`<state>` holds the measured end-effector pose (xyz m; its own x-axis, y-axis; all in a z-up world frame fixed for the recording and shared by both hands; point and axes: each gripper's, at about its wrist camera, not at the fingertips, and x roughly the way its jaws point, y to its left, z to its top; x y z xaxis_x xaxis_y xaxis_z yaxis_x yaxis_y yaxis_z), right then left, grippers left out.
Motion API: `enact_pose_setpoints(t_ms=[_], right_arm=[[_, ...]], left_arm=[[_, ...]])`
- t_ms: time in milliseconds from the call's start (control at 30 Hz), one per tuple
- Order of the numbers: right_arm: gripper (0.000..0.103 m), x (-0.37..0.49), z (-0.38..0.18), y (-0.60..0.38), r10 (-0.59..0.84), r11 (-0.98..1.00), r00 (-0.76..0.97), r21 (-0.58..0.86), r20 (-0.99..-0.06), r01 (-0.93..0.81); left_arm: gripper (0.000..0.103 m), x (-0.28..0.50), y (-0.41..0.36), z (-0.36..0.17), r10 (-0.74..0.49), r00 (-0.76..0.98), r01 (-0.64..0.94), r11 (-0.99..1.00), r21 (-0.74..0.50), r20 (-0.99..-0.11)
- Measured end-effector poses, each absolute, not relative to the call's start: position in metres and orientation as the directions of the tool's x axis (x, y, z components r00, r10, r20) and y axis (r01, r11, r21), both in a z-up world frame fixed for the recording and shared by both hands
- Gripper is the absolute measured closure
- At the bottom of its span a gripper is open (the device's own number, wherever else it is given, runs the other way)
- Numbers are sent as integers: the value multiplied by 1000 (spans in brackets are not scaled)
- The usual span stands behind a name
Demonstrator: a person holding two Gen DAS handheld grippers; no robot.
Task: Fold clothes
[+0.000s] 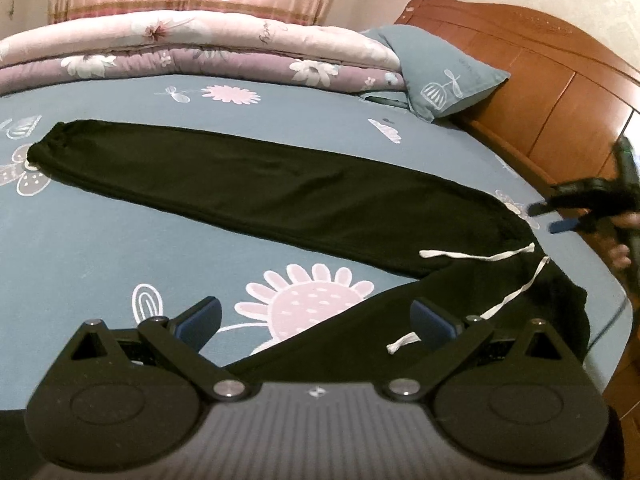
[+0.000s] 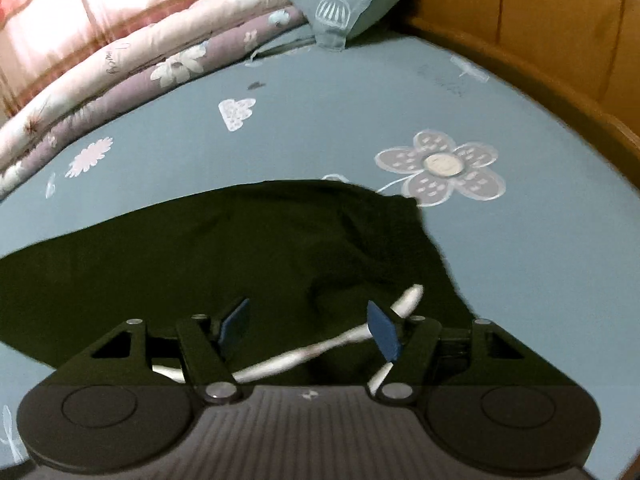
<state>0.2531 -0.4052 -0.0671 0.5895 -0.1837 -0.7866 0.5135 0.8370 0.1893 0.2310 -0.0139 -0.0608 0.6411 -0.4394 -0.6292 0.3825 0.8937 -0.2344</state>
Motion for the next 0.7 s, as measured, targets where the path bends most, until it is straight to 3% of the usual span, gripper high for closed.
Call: enact_pose_setpoints(t_ms=[133, 233, 367, 500, 700], right_arm=[[34, 286, -114, -423, -172, 821, 534, 179, -827, 542], [36, 291, -136, -439, -242, 812, 491, 102, -837, 574], [38, 276, -121, -452, -217, 775, 538, 192, -814, 602], [33, 246, -89, -431, -212, 809, 582, 193, -785, 555], [31, 189, -80, -411, -179, 806, 543, 194, -820, 559]], left_arm=[[3, 236, -16, -63, -429, 641, 374, 899, -229, -637], [3, 243, -18, -68, -424, 631, 371, 900, -228, -649], [3, 248, -18, -74, -424, 622, 366, 901, -235, -658], [3, 246, -19, -73, -421, 623, 366, 902, -230, -659], [3, 238, -21, -69, -445, 619, 396, 888, -232, -647]])
